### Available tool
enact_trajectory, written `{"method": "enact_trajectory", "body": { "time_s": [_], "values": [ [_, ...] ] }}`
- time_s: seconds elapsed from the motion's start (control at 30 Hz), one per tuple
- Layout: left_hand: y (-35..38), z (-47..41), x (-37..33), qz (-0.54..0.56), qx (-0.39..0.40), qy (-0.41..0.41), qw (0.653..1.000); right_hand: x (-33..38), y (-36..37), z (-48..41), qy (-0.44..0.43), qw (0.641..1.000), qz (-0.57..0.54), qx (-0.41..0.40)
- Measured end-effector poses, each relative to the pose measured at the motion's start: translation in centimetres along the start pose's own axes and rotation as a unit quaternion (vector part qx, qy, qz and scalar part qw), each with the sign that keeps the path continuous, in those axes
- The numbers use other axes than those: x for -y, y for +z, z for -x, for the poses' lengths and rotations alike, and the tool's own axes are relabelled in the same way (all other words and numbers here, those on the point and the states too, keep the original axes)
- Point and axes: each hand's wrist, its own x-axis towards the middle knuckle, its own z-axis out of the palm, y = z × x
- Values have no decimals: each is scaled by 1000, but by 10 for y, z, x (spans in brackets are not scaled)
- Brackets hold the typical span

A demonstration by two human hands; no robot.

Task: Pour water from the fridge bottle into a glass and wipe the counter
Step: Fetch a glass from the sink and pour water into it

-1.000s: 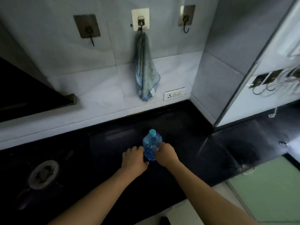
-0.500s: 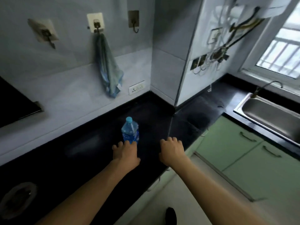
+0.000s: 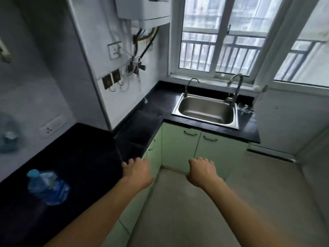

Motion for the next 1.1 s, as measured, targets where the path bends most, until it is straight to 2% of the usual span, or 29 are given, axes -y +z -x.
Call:
{"method": "enact_trajectory", "body": {
  "time_s": [0.17, 0.33, 0.7, 1.1],
  "values": [
    [-14, -37, -137, -26, -6, 63, 998, -135, -12, -11, 49, 999, -9, 8],
    [-26, -68, -248, -24, 8, 105, 994, -238, -25, -24, 82, 996, -33, 4],
    [-31, -184, -375, -52, 16, 198, 979, -354, -37, -96, 139, 989, -56, -2],
    [-75, -383, -484, -48, -9, 262, 964, -461, -77, -262, 202, 977, -69, -16]
  ]
}}
